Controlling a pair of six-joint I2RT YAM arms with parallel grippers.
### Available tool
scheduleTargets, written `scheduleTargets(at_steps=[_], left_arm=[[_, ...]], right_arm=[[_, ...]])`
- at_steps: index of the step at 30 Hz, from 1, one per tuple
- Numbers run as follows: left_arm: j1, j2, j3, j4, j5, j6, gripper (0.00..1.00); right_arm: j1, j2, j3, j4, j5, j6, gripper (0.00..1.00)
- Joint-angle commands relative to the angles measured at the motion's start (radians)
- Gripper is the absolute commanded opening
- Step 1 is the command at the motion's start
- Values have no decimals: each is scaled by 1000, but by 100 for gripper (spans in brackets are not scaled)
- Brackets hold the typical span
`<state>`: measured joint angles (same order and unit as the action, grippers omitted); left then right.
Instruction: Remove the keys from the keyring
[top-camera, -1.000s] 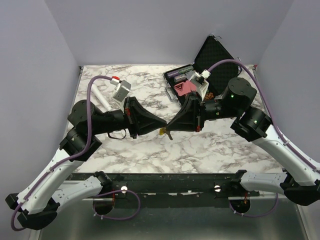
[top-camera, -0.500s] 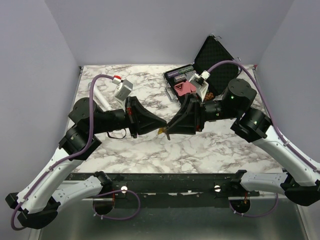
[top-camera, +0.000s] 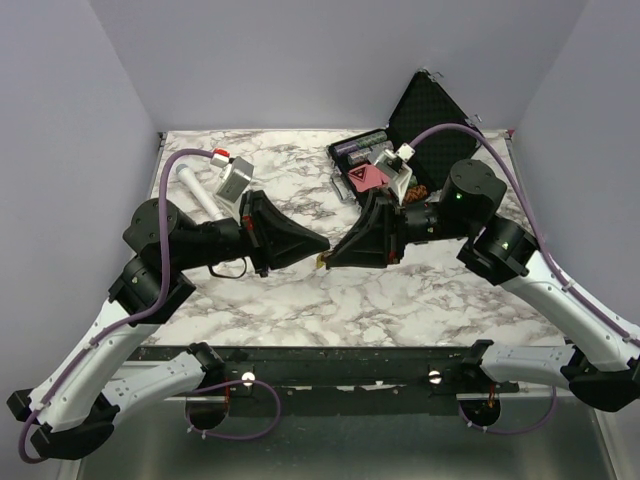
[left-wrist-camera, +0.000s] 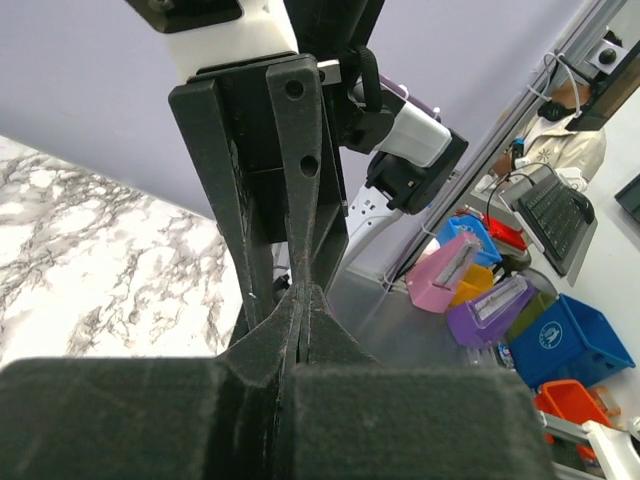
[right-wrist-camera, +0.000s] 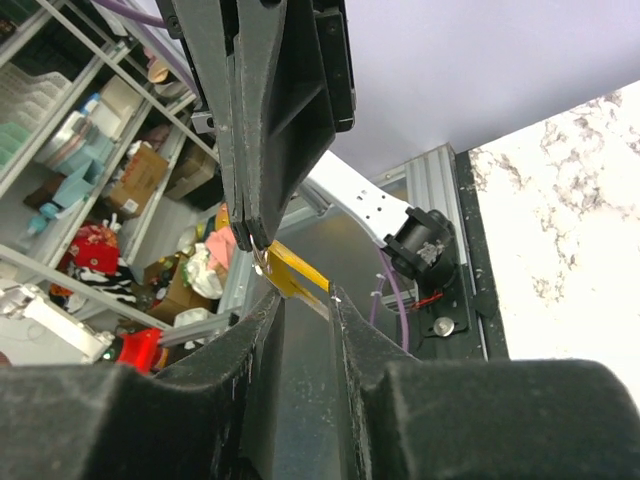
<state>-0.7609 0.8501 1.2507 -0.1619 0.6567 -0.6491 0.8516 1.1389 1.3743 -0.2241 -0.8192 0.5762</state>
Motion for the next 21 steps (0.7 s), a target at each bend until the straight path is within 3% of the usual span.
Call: scheduleTargets(at_steps=[1, 3, 6, 12, 21], left_arm=[[-2, -11, 26, 10, -20, -1, 0], [-3, -13, 23, 4, -25, 3, 0], [-5, -17, 13, 5, -31, 5, 0], [-5, -14, 9, -2, -46, 11, 0], [-6, -2, 12, 2, -60, 11, 0]], right_arm=[[3, 4, -1, 25, 17, 4, 25], [3, 4, 3, 25, 17, 4, 20], [3, 5, 9, 23, 11, 5, 20], [3, 1, 2, 51, -11, 25, 32], [3, 7, 0, 92, -31, 50, 30]])
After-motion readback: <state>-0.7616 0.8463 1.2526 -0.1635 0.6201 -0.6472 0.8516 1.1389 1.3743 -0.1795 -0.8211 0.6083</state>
